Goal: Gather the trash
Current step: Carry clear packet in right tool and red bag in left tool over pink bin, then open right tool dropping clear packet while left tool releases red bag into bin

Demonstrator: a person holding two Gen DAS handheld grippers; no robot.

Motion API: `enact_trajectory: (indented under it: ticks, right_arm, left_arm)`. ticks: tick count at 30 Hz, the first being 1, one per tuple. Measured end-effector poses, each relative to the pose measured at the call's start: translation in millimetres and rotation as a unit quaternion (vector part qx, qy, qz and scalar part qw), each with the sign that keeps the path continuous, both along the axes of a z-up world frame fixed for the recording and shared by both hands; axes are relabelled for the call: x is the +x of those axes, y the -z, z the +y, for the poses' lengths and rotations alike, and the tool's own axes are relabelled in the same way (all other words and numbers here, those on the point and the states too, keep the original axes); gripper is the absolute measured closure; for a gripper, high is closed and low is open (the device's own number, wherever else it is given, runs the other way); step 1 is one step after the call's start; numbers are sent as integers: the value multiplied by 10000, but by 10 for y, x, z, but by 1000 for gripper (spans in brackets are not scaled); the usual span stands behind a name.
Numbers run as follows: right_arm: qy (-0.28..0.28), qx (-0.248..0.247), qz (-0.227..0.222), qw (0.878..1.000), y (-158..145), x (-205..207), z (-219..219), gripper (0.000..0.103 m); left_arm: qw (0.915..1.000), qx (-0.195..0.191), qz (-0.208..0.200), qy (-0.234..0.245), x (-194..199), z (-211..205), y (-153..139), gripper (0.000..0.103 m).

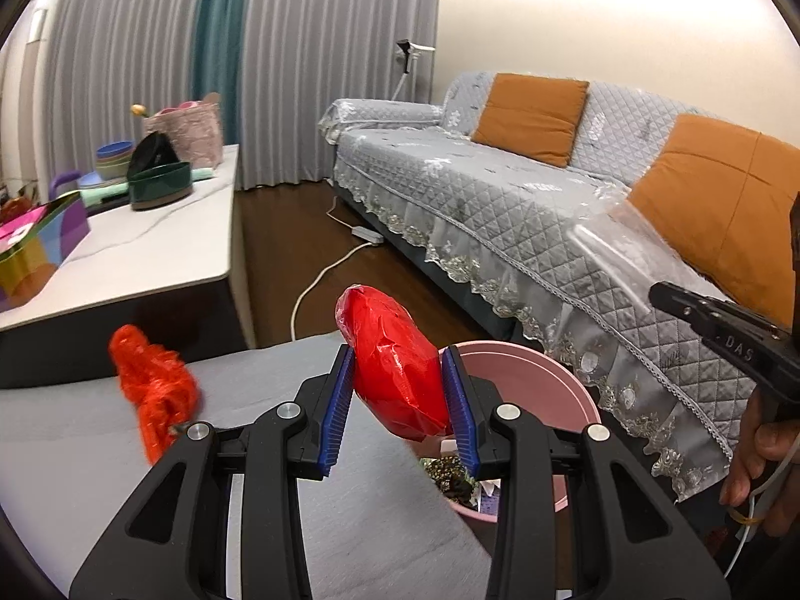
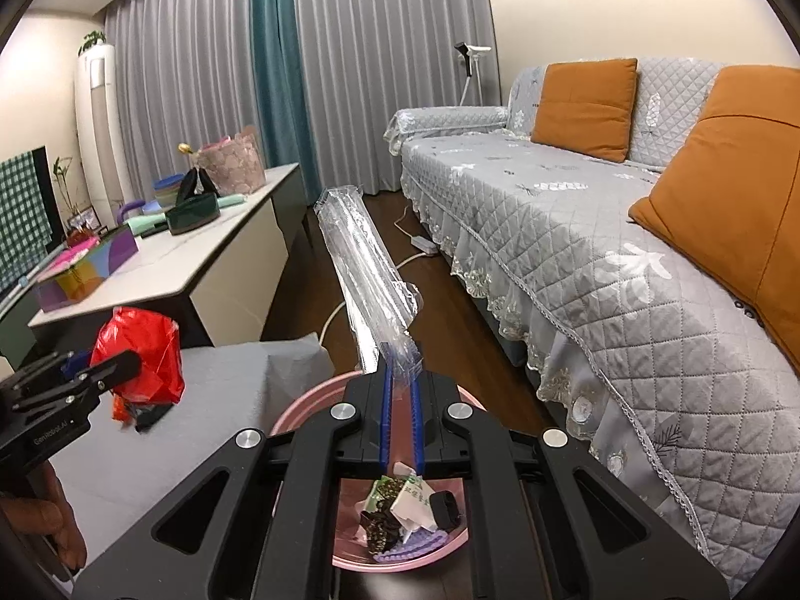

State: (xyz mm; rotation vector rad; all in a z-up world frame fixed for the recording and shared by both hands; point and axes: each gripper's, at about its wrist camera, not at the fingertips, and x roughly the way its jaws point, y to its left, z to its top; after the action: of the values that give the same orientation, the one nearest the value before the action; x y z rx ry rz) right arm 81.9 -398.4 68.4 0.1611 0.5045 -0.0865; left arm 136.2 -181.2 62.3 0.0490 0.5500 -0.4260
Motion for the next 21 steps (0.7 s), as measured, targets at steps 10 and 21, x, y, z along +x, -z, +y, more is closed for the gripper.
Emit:
enact_trajectory:
  ticks: [10, 21]
  right_arm:
    - [106, 123, 260, 9995, 185, 145, -116, 96]
    - [227, 199, 522, 9982, 339, 248, -228, 60]
  left_arm:
    - [9992, 109, 124, 367, 212, -394, 107, 67]
    - [9968, 143, 346, 701, 349, -661, 260, 55]
